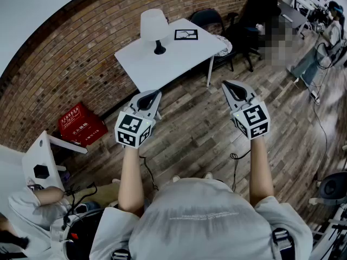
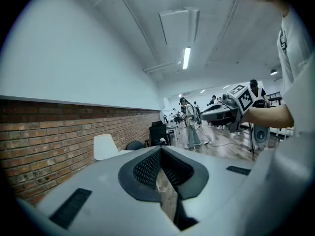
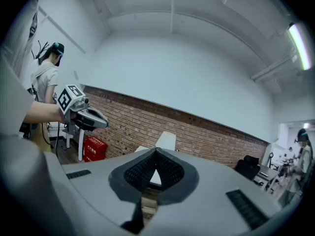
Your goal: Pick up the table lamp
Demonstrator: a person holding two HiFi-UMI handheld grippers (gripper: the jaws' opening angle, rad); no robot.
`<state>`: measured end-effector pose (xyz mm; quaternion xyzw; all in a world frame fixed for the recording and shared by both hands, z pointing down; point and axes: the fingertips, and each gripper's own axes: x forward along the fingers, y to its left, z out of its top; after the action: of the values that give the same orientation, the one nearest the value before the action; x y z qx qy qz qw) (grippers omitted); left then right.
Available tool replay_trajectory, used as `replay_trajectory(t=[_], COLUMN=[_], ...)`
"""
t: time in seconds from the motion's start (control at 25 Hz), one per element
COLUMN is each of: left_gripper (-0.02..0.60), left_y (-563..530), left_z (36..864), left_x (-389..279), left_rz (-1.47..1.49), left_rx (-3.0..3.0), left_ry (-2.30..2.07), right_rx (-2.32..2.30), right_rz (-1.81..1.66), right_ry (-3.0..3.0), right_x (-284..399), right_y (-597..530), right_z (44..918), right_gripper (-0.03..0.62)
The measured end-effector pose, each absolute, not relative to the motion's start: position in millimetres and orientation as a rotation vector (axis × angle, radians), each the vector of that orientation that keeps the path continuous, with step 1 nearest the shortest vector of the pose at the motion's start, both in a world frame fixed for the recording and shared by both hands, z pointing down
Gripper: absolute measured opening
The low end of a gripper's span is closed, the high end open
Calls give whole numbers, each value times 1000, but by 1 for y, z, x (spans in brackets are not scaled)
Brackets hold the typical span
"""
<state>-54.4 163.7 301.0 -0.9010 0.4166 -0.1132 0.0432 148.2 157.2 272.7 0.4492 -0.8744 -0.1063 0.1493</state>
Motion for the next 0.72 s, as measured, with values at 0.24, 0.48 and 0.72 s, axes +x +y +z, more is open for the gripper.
replay_trajectory(t=[0.24,0.48,0.72], left_gripper=[9,11,11], left_y=[160,155,148], left_z=[300,297,302], left_x=[-39,-23,2], left_rz=[-334,-340,-380], left_rx=[-2718,-2640,-2606], left_ry=[1330,1415,1469], right_rx=[1268,1217,1125], right_rz=[-315,-306,-299], right_ry=[-2534,-2572,-2638], right_x=[166,188,206], right_y=[152,142,132], right_z=[275,278,281], right_gripper=[2,2,2])
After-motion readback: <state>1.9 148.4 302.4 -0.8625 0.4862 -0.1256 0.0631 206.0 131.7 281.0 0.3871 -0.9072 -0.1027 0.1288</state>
